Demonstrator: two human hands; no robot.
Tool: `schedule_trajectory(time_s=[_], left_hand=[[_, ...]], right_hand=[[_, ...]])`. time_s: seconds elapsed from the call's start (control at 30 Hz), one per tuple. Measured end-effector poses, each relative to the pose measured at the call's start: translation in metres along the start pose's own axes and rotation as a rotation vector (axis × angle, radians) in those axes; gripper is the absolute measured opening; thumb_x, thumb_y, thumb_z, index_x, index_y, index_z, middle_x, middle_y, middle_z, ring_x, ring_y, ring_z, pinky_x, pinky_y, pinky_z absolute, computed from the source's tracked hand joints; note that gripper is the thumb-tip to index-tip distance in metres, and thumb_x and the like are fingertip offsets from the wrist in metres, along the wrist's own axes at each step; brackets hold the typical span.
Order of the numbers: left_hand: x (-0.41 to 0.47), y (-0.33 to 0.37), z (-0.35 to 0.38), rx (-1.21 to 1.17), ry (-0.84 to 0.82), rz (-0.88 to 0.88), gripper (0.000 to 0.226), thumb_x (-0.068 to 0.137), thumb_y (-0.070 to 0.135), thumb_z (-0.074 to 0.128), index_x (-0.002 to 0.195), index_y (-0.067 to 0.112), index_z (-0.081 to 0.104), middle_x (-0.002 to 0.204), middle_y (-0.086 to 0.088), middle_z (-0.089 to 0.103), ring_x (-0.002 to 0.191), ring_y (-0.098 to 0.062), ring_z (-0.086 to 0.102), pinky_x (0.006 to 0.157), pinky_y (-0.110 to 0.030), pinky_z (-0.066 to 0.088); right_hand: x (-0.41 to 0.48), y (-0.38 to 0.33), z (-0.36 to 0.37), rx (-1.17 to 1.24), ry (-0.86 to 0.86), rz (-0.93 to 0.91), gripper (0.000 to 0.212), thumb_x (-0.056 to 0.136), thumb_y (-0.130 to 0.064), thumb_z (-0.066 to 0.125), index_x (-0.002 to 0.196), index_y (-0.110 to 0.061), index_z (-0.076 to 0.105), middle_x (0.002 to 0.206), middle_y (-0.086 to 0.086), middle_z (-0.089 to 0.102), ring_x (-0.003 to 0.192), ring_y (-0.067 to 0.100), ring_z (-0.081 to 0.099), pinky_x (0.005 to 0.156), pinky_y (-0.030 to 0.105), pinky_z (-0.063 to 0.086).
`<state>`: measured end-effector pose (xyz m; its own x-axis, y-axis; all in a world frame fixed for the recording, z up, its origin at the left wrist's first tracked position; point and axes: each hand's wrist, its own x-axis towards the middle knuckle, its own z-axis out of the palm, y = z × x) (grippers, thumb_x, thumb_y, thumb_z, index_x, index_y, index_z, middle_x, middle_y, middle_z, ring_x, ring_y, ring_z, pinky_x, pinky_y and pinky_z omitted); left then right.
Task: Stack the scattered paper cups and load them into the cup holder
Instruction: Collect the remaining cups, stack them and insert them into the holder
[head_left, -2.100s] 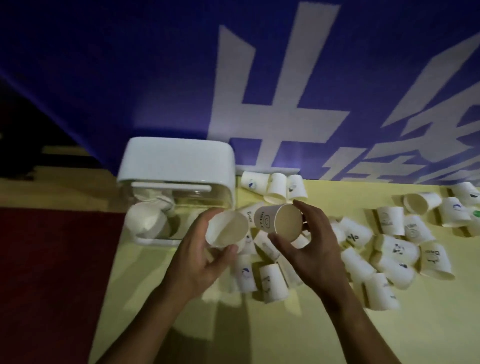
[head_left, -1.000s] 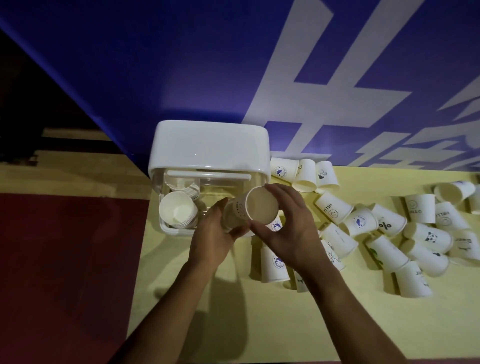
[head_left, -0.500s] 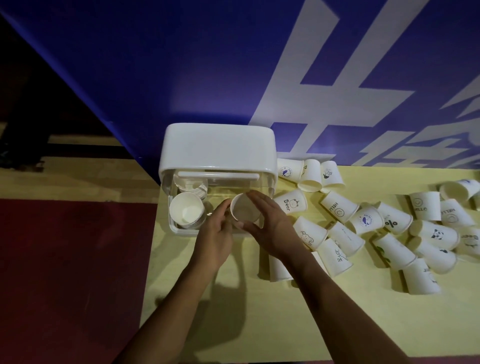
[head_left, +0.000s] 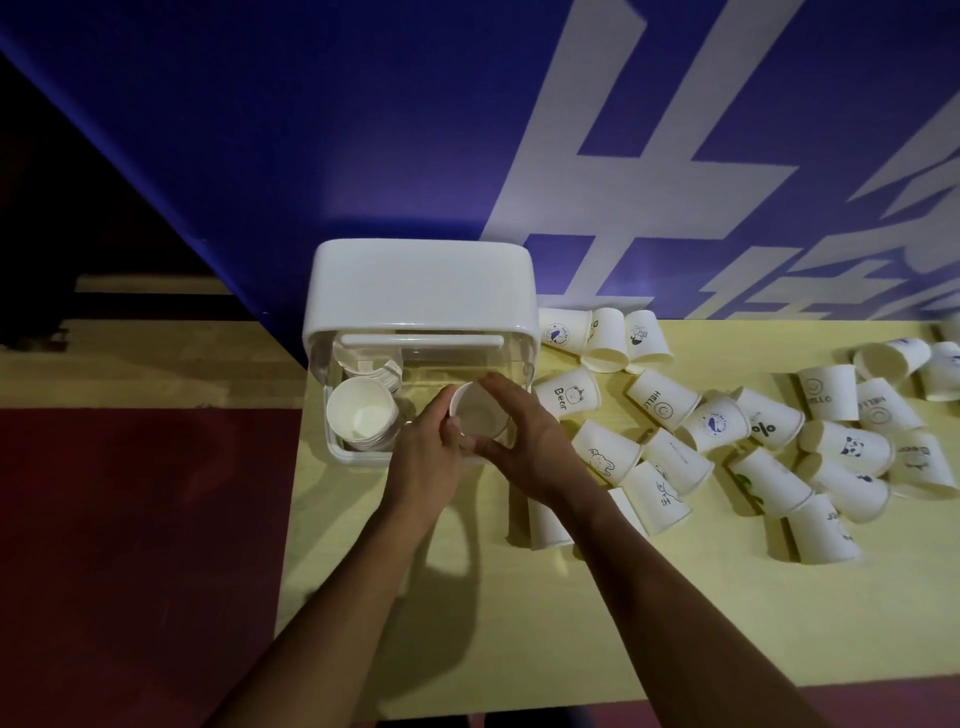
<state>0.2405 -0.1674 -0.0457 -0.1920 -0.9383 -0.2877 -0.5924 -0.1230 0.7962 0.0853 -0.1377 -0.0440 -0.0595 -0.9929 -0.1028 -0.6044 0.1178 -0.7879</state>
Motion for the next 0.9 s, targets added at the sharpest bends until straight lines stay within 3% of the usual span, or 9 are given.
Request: schedule_trajectory(time_s=[0.1, 0.23, 0.33, 0.43, 0.5, 0.6, 0.77, 0.9], left_hand=[[-0.013, 0.011, -0.006, 0.023, 0.013, -0.02, 0.049, 0.108, 0.026, 0.044, 0.157, 0.022, 0.04, 0.148, -0.006, 0.054, 0.135, -0.024, 0.052, 0.098, -0.021, 0.036], [-0.042, 0.036, 0.0, 0.037, 0.118, 0.217, 0.039, 0.104, 0.026, 0.05, 0.141, 0.019, 0.056, 0.137, 0.0, 0.063, 0.122, -0.018, 0.062, 0.097, -0.027, 0.049], [-0.048, 0.066, 0.026, 0.025, 0.053, 0.323, 0.032, 0.101, 0.02, 0.059, 0.133, 0.02, 0.062, 0.129, 0.003, 0.068, 0.114, -0.014, 0.065, 0.089, -0.031, 0.057], [-0.045, 0.106, 0.063, 0.079, -0.066, 0.418, 0.033, 0.101, 0.024, 0.059, 0.134, 0.025, 0.06, 0.132, 0.007, 0.066, 0.116, -0.013, 0.063, 0.091, -0.034, 0.057], [-0.035, 0.13, 0.091, 0.14, -0.132, 0.452, 0.035, 0.101, 0.03, 0.057, 0.136, 0.028, 0.059, 0.133, 0.008, 0.065, 0.117, -0.013, 0.062, 0.091, -0.036, 0.056], [-0.014, 0.162, 0.142, 0.216, -0.169, 0.482, 0.039, 0.099, 0.032, 0.059, 0.137, 0.026, 0.059, 0.132, 0.006, 0.064, 0.117, -0.017, 0.062, 0.09, -0.035, 0.054], [0.051, 0.191, 0.224, 0.43, -0.146, 0.33, 0.052, 0.095, 0.035, 0.065, 0.143, 0.02, 0.052, 0.144, -0.004, 0.055, 0.127, -0.027, 0.055, 0.095, -0.04, 0.05], [0.093, 0.198, 0.272, 0.499, -0.019, -0.029, 0.069, 0.092, 0.045, 0.068, 0.146, 0.009, 0.044, 0.14, -0.02, 0.052, 0.128, -0.041, 0.05, 0.097, -0.05, 0.048]], right_hand=[[-0.015, 0.0, -0.013, 0.026, 0.032, 0.039, 0.068, 0.093, -0.033, 0.075, 0.152, -0.019, 0.046, 0.146, -0.017, 0.046, 0.132, -0.009, 0.037, 0.105, 0.0, 0.024], [-0.044, 0.013, -0.055, 0.015, 0.111, 0.153, 0.052, 0.097, -0.036, 0.069, 0.146, -0.028, 0.055, 0.142, -0.02, 0.055, 0.122, -0.008, 0.048, 0.101, 0.009, 0.04], [-0.065, 0.03, -0.1, 0.019, 0.183, 0.246, 0.038, 0.098, -0.032, 0.068, 0.135, -0.029, 0.065, 0.133, -0.02, 0.064, 0.114, -0.006, 0.057, 0.101, 0.02, 0.048], [-0.086, 0.058, -0.149, 0.021, 0.271, 0.299, 0.028, 0.098, -0.028, 0.068, 0.126, -0.024, 0.071, 0.119, -0.016, 0.072, 0.102, -0.003, 0.066, 0.094, 0.025, 0.055], [-0.099, 0.079, -0.179, 0.004, 0.304, 0.312, 0.025, 0.099, -0.027, 0.067, 0.122, -0.023, 0.073, 0.113, -0.015, 0.074, 0.098, -0.007, 0.068, 0.089, 0.021, 0.056], [-0.118, 0.117, -0.227, 0.007, 0.328, 0.351, 0.02, 0.098, -0.025, 0.067, 0.117, -0.021, 0.075, 0.106, -0.013, 0.074, 0.093, -0.014, 0.065, 0.078, 0.004, 0.047], [-0.134, 0.187, -0.296, 0.01, 0.315, 0.393, 0.019, 0.097, -0.027, 0.069, 0.115, -0.023, 0.075, 0.103, -0.015, 0.075, 0.092, -0.012, 0.066, 0.079, 0.007, 0.05], [-0.134, 0.236, -0.345, 0.026, 0.317, 0.413, 0.017, 0.097, -0.024, 0.069, 0.112, -0.02, 0.076, 0.097, -0.011, 0.076, 0.088, -0.002, 0.07, 0.078, 0.02, 0.057]])
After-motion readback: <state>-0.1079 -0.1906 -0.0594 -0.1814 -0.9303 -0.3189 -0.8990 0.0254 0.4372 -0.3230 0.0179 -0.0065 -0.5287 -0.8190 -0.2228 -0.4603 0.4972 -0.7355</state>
